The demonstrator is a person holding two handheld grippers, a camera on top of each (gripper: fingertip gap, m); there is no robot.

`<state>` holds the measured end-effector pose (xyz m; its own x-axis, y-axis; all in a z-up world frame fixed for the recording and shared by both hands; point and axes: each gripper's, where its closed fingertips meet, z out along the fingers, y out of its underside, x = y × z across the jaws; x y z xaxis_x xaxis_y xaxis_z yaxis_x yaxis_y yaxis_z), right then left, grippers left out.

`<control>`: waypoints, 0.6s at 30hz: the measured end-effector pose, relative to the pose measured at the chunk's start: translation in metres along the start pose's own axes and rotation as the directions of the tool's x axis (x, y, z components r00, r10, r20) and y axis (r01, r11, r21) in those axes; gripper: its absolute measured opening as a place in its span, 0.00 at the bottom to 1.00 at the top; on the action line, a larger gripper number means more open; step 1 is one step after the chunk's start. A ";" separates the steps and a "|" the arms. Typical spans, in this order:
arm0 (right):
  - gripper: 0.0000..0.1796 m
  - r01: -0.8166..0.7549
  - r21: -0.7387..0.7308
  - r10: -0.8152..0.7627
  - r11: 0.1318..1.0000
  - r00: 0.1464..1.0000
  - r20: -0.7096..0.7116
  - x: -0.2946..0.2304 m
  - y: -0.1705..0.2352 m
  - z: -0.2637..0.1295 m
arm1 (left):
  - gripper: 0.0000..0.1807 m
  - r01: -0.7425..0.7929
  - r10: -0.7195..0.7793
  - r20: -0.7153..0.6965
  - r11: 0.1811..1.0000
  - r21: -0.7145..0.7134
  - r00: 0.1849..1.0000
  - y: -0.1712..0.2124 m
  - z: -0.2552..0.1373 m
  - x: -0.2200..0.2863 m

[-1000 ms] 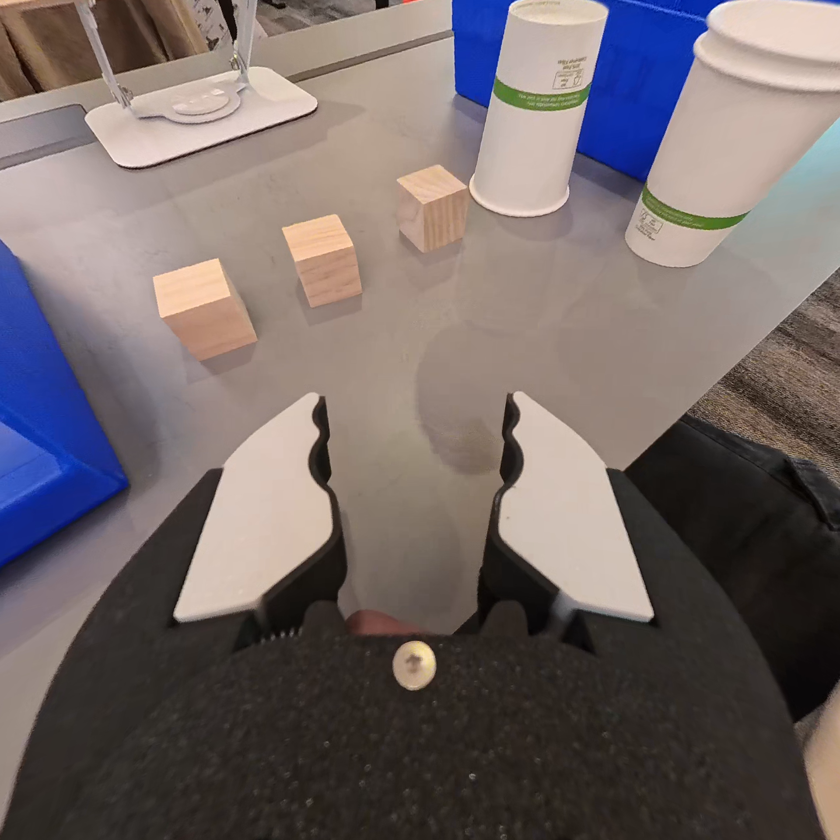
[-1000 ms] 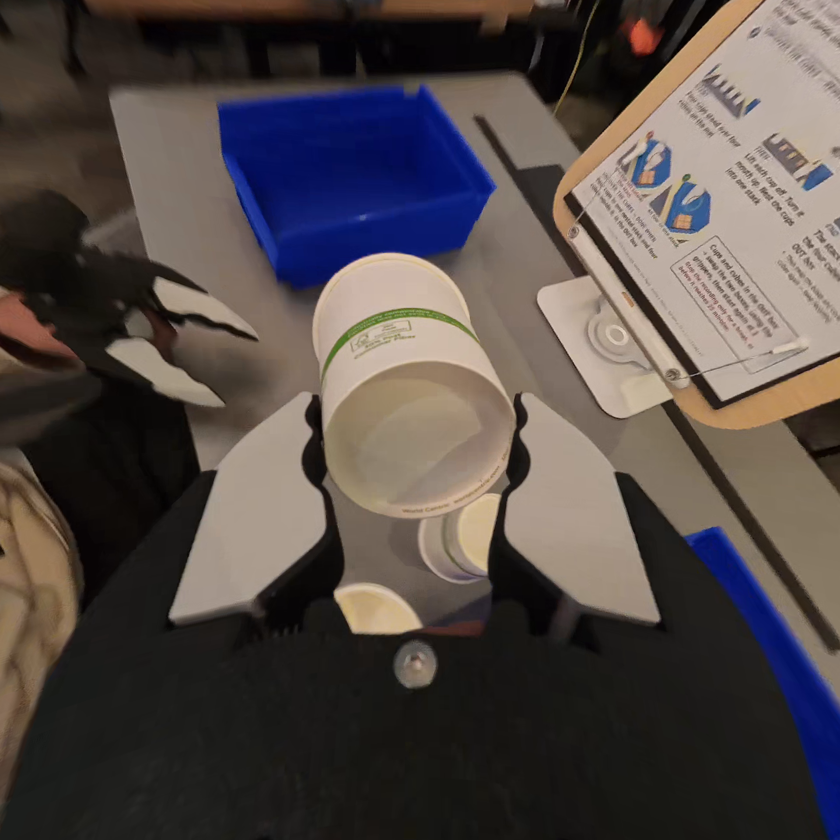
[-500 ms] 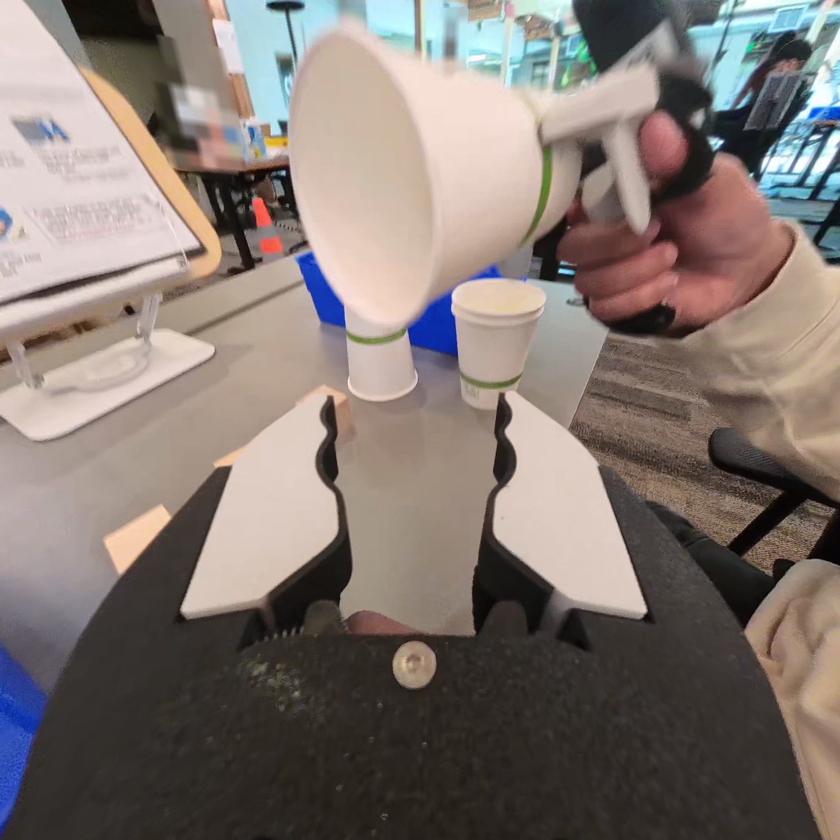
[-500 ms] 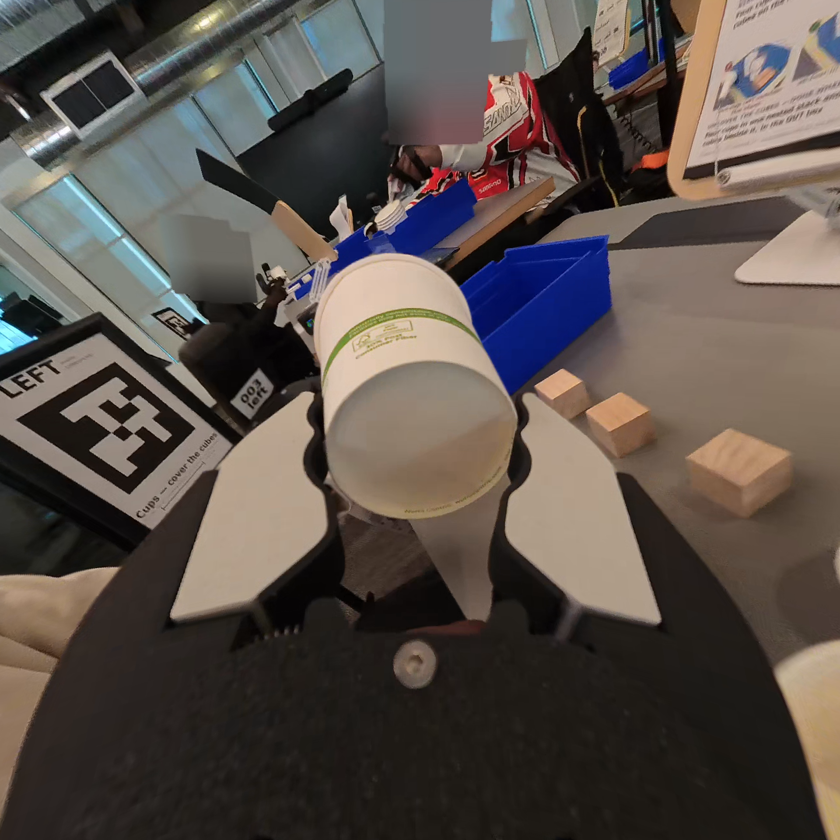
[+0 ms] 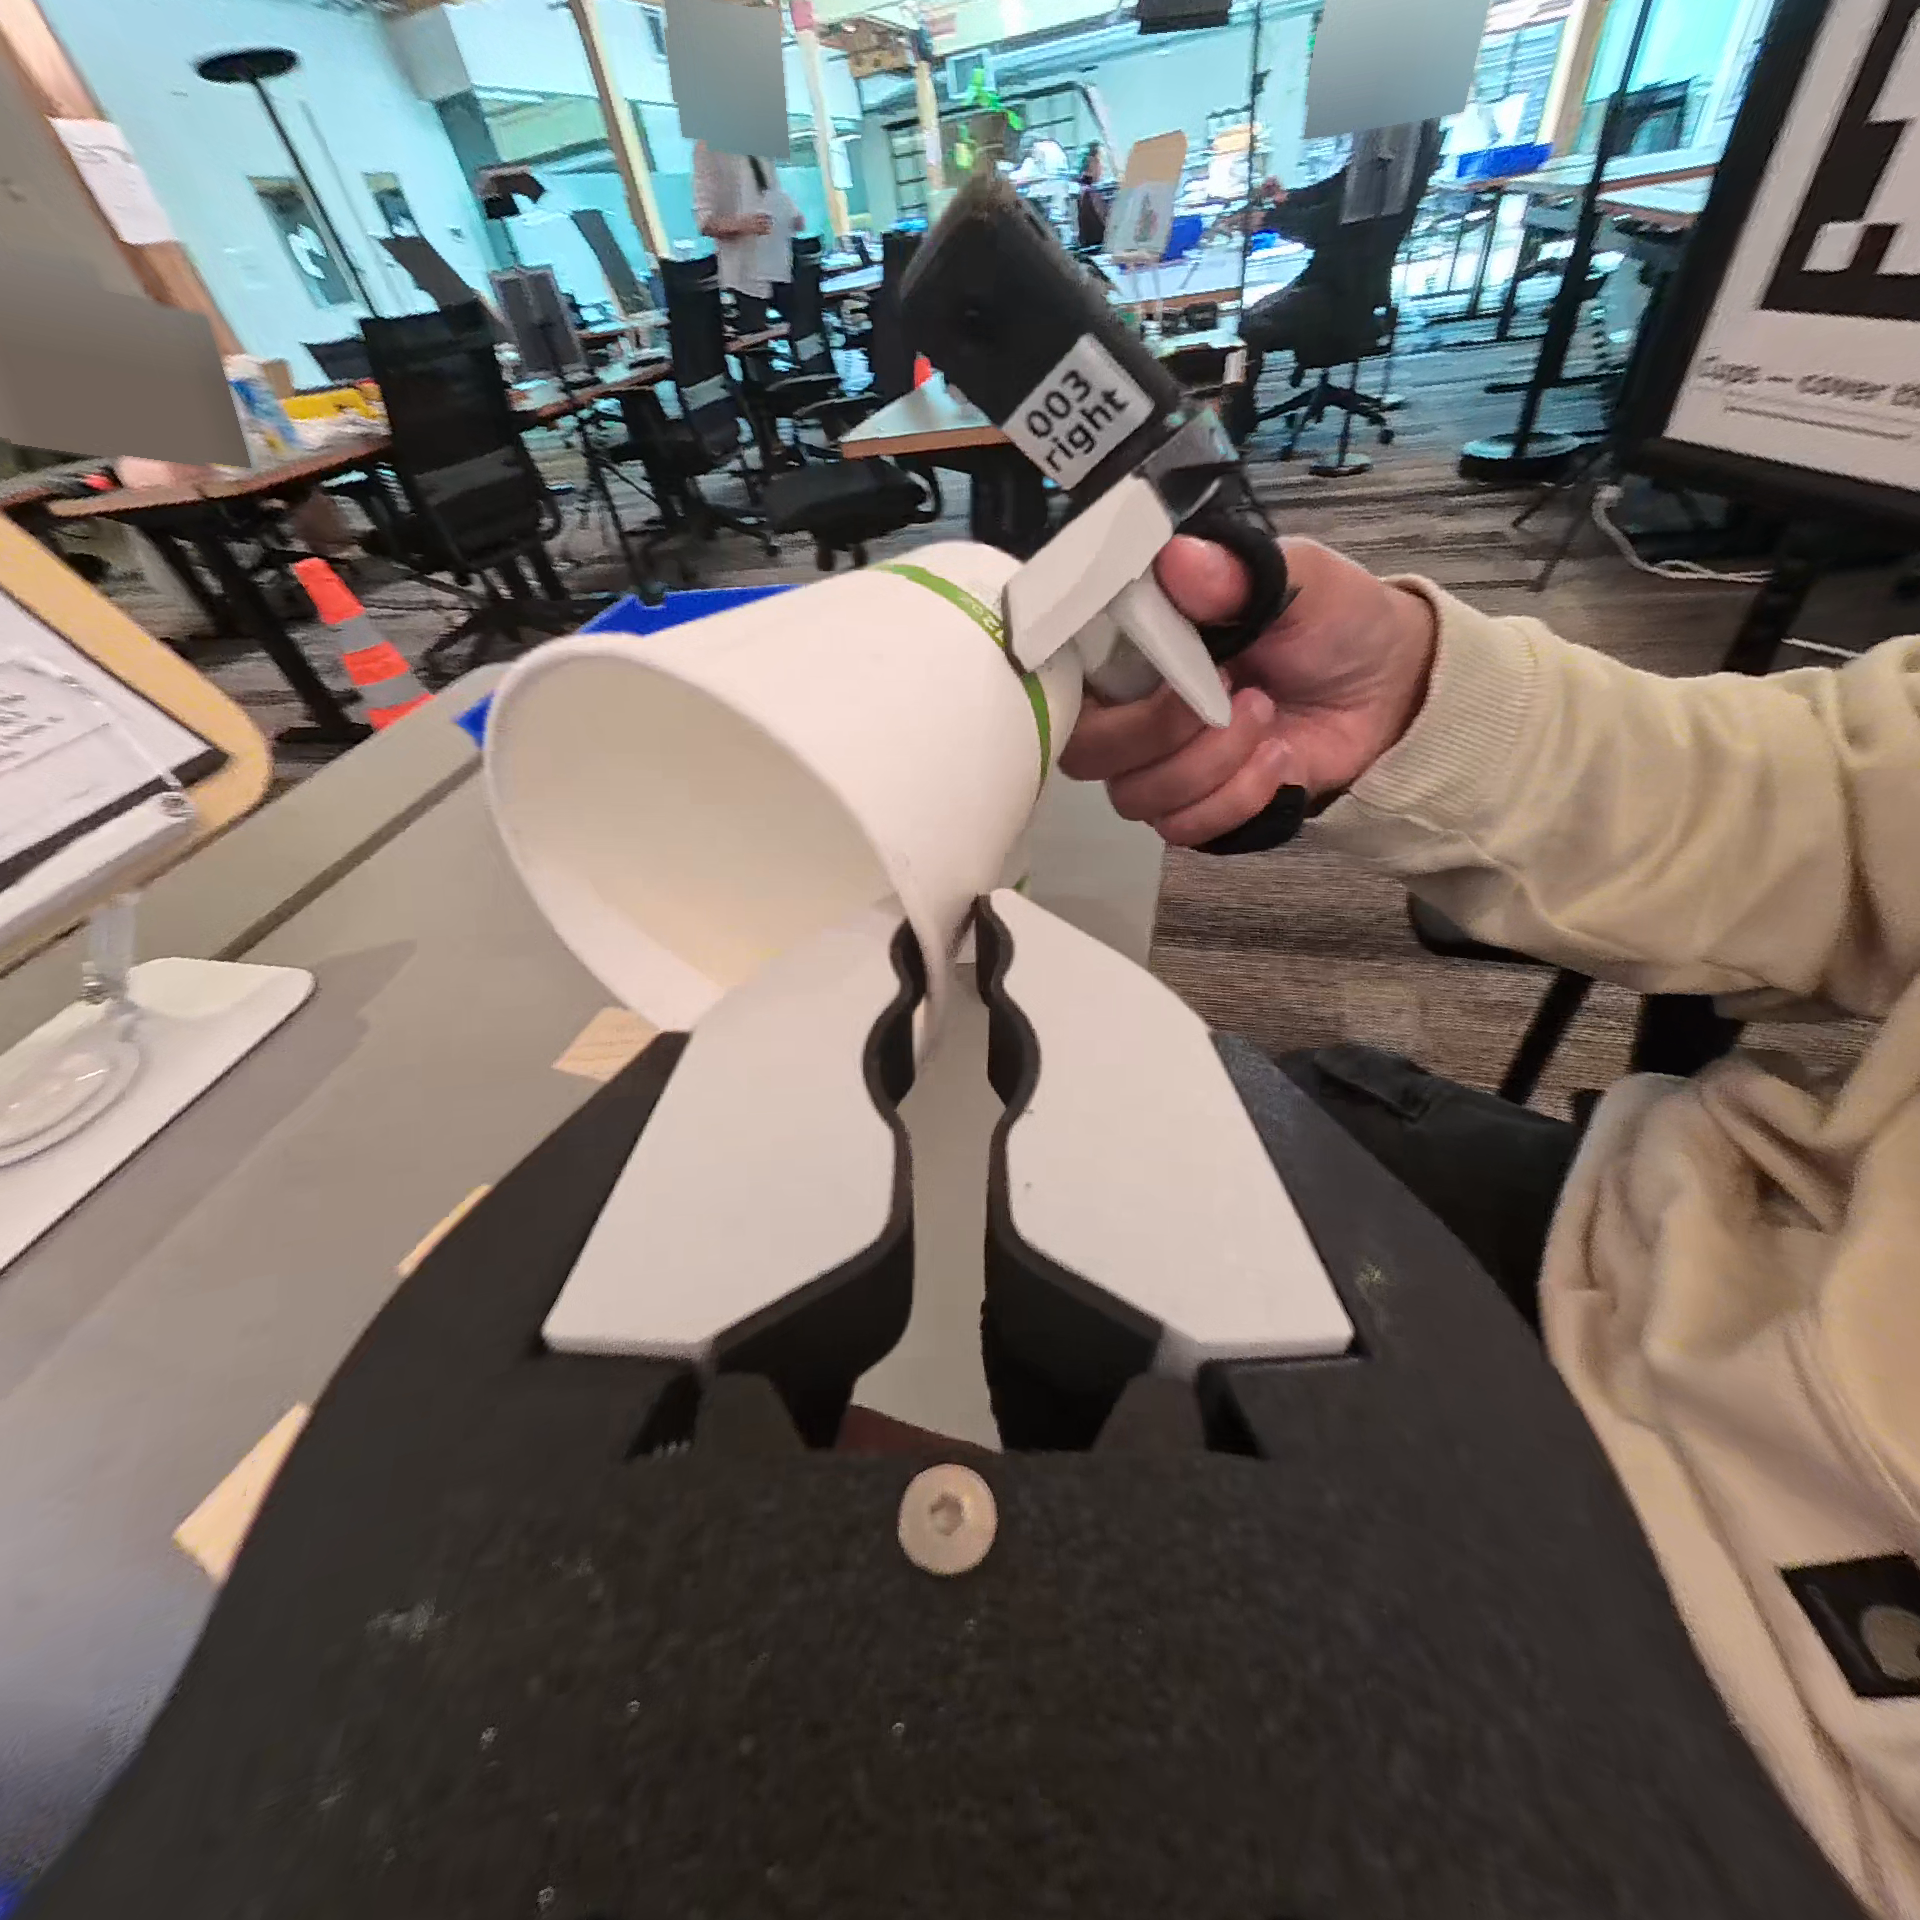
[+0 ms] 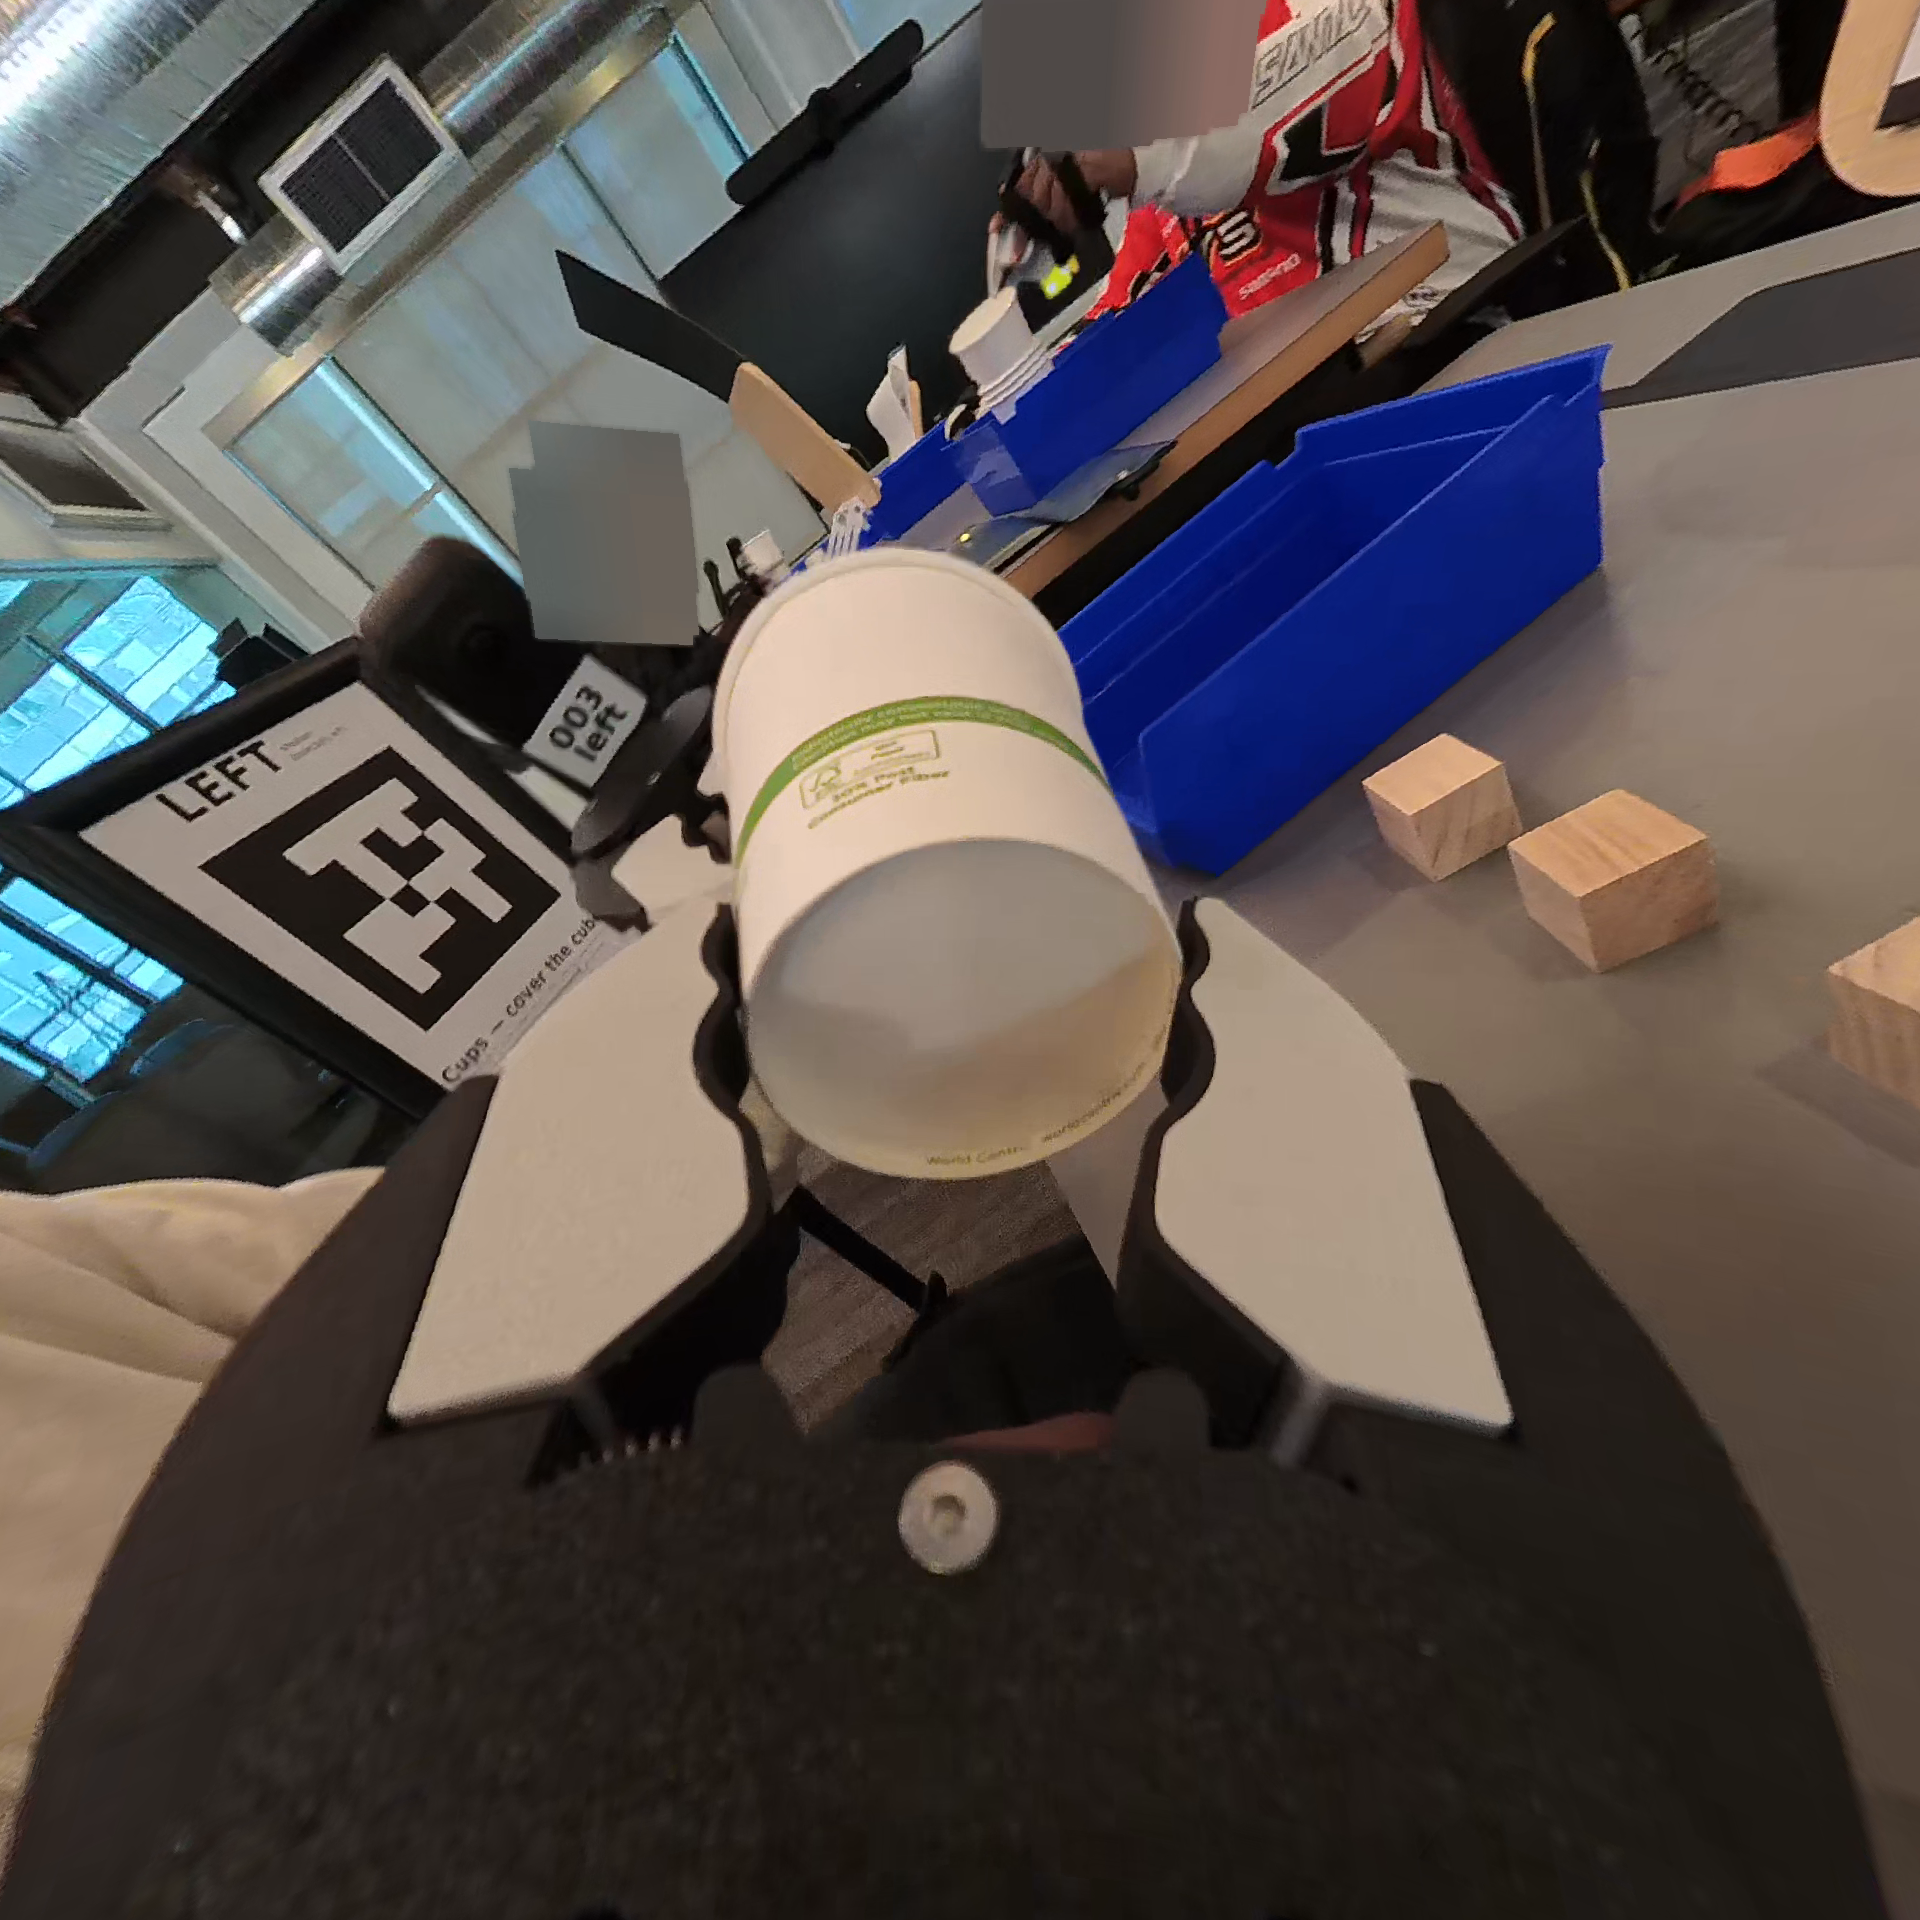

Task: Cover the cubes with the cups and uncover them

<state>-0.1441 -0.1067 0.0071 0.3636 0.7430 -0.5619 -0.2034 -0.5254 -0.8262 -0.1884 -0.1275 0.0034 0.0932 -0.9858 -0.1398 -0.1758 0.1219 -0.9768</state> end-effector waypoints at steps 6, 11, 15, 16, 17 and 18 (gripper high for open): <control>0.45 0.149 -0.072 -0.154 0.986 0.986 -0.060 0.004 0.005 -0.019 | 0.01 -0.009 0.007 -0.076 0.999 -0.034 0.997 0.001 -0.005 0.000; 0.44 0.392 -0.205 -0.423 0.897 0.896 -0.136 0.005 -0.004 -0.051 | 0.01 -0.018 0.009 -0.094 0.995 -0.094 0.996 0.009 -0.013 -0.006; 0.45 0.596 -0.389 -0.680 0.702 0.724 -0.118 -0.001 -0.011 -0.057 | 0.01 -0.021 0.003 -0.120 0.989 -0.146 0.993 0.016 -0.016 -0.008; 0.45 0.619 -0.451 -0.724 0.643 0.684 -0.094 0.000 -0.009 -0.054 | 0.01 -0.022 0.001 -0.128 0.987 -0.156 0.992 0.018 -0.016 -0.007; 0.44 0.630 -0.514 -0.758 0.582 0.649 -0.063 0.003 -0.006 -0.049 | 0.01 -0.022 -0.001 -0.136 0.986 -0.167 0.991 0.021 -0.016 -0.007; 0.44 0.632 -0.568 -0.781 0.528 0.624 -0.030 0.007 -0.004 -0.043 | 0.01 -0.025 -0.001 -0.144 0.983 -0.181 0.990 0.023 -0.015 -0.006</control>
<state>-0.1019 -0.1172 0.0085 0.4133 0.8613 0.2955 0.6385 -0.0429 -0.7684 -0.2074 -0.1205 -0.0160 -0.0485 -0.9923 -0.1140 -0.3531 0.1238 -0.9274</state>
